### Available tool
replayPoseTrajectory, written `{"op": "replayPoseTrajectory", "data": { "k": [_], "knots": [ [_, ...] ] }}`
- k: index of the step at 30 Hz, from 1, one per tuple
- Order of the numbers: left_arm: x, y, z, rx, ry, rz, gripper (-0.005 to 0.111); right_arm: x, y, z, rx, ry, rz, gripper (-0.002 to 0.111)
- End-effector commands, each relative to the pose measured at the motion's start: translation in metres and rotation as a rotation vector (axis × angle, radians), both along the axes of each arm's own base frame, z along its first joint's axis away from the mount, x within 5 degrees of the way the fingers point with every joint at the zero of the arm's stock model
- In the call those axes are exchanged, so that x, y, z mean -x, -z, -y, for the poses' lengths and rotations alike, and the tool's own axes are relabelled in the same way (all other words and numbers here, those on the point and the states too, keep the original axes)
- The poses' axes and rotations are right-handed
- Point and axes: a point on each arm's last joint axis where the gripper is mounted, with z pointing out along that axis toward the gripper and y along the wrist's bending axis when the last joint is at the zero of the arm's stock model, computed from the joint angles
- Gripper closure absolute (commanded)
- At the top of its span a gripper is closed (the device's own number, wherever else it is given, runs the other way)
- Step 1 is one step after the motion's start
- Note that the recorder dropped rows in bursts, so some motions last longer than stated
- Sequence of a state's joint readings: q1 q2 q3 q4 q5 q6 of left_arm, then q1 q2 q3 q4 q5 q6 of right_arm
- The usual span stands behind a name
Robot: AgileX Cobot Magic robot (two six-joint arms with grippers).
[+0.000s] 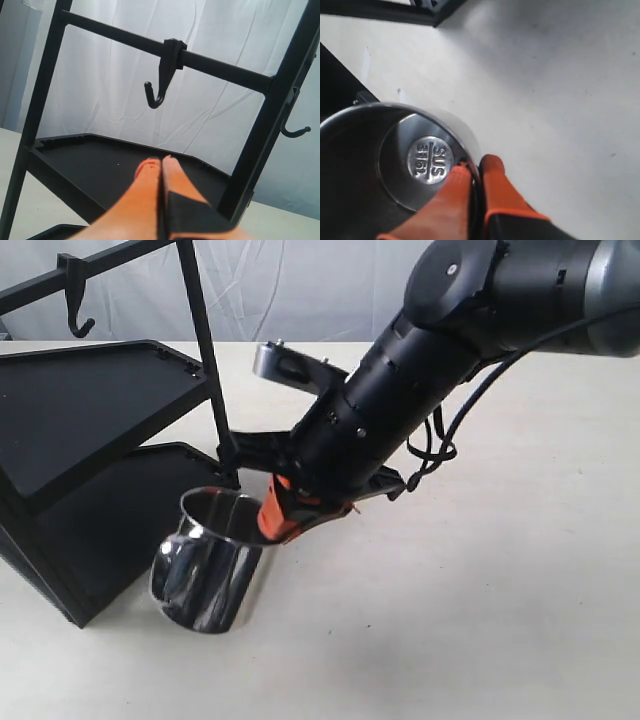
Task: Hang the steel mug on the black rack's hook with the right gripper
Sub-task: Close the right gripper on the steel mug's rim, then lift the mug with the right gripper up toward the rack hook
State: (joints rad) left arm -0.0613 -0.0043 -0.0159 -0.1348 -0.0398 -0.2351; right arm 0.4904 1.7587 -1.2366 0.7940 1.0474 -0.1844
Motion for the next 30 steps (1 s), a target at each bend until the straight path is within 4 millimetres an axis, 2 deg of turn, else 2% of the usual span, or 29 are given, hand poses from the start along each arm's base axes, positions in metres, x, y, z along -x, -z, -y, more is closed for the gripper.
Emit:
{"op": "replayPoseTrajectory", "data": {
  "k": [1, 8, 12, 20, 25, 30],
  "knots": [
    [0.000, -0.001, 0.000, 0.000, 0.000, 0.008, 0.107, -0.014, -0.011, 0.009, -0.117, 0.126, -0.038, 0.109],
    [0.000, -0.001, 0.000, 0.000, 0.000, 0.008, 0.107, -0.033, -0.025, -0.002, -0.301, 0.267, -0.078, 0.109],
    [0.000, -0.001, 0.000, 0.000, 0.000, 0.008, 0.107, -0.046, -0.030, -0.011, -0.373, 0.288, -0.107, 0.109],
    [0.000, -0.001, 0.000, 0.000, 0.000, 0.008, 0.107, -0.058, -0.018, -0.023, -0.431, 0.264, -0.260, 0.109],
    [0.000, -0.001, 0.000, 0.000, 0.000, 0.008, 0.107, -0.066, -0.009, -0.016, -0.482, 0.265, -0.365, 0.109],
    [0.000, -0.001, 0.000, 0.000, 0.000, 0.008, 0.107, -0.074, -0.012, -0.006, -0.536, 0.299, -0.393, 0.109]
  ]
}}
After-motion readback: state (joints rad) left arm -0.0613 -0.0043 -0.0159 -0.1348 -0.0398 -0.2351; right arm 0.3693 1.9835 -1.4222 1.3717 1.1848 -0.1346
